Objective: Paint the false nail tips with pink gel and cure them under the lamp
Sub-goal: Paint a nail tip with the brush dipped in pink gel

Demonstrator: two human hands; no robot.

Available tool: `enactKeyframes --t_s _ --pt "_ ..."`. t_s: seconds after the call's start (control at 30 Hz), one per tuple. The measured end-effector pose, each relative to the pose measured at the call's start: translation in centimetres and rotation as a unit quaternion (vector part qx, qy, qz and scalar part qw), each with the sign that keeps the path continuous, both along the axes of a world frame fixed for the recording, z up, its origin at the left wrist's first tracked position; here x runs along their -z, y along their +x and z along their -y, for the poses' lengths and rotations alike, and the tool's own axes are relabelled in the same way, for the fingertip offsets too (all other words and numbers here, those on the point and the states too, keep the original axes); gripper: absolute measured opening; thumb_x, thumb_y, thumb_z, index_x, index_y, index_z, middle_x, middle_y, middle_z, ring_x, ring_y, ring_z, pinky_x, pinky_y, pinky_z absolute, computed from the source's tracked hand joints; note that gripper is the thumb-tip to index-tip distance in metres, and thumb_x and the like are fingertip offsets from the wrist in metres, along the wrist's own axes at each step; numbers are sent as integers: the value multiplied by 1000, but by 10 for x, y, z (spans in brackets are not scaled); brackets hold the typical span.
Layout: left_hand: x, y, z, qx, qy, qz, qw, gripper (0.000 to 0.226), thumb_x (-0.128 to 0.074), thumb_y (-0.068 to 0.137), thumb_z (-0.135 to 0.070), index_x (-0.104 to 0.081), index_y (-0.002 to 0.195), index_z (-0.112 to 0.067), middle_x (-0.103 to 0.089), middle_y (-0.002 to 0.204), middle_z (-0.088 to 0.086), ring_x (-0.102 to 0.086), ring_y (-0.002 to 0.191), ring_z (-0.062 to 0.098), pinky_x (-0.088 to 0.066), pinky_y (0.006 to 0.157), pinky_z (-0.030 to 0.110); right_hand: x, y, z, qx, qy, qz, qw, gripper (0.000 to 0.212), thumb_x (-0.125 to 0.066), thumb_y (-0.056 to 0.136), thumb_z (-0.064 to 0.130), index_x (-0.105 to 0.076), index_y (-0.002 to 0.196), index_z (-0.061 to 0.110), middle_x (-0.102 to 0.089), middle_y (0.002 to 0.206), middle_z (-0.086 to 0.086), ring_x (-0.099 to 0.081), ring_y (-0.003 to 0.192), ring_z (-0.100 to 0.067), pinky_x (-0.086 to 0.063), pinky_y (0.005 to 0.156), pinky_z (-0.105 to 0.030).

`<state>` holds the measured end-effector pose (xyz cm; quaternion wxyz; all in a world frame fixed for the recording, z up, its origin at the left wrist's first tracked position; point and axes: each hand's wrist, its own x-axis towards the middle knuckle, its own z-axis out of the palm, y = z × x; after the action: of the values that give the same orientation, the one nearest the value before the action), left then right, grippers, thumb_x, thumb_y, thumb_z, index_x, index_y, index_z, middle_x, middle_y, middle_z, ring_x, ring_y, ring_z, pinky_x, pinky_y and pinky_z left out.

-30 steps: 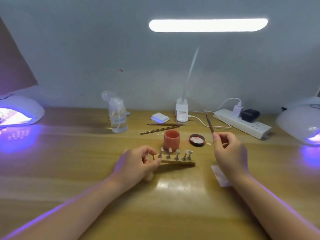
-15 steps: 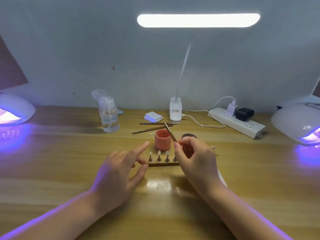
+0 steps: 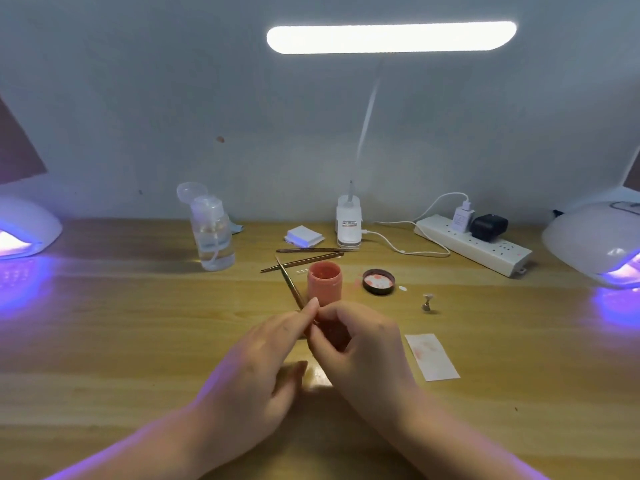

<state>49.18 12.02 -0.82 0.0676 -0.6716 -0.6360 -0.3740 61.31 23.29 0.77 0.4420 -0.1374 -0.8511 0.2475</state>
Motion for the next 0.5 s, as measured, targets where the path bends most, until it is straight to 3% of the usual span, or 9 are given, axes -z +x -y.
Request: enactKeyframes --t_s 0.1,0.2,0.3,0.37,0.5 --pt "4 -4 -4 -23 35 12 999 79 -79 73 0 -42 141 -15 -56 123 -2 -49 109 -5 -39 95 10 -4 6 -5 -54 9 8 998 15 -62 87 18 -73 97 14 -70 82 5 -59 68 -4 -48 60 -18" --pt "3 -10 -7 -68 86 41 993 74 -85 69 -11 -48 132 -15 -56 107 -1 -50 98 -3 -35 91 3 -8 18 -28 25 66 -1 997 22 -54 87 20 -72 94 9 -69 83 1 -60 71 -12 -50 61 -28" --pt "-8 -14 -9 -92 138 86 982 44 -72 83 -37 -53 120 -21 -57 97 -9 -53 95 -3 -35 87 2 -10 34 -54 112 105 28 988 21 -59 78 20 -72 89 8 -63 83 3 -57 77 -19 -46 65 -30" --pt "-18 -17 -12 -80 161 113 977 19 -57 96 -37 -58 111 -24 -62 91 -14 -57 91 -4 -38 81 3 -7 40 -65 120 87 89 985 20 -65 74 21 -72 89 10 -55 86 3 -54 80 -21 -45 69 -33" --pt "-47 -28 -31 -78 176 231 954 14 -50 94 -28 -64 94 -27 -64 74 -16 -59 70 0 -45 62 12 2 36 -72 145 73 202 966 26 -73 74 36 -72 94 20 -53 91 2 -51 90 -19 -42 82 -36"
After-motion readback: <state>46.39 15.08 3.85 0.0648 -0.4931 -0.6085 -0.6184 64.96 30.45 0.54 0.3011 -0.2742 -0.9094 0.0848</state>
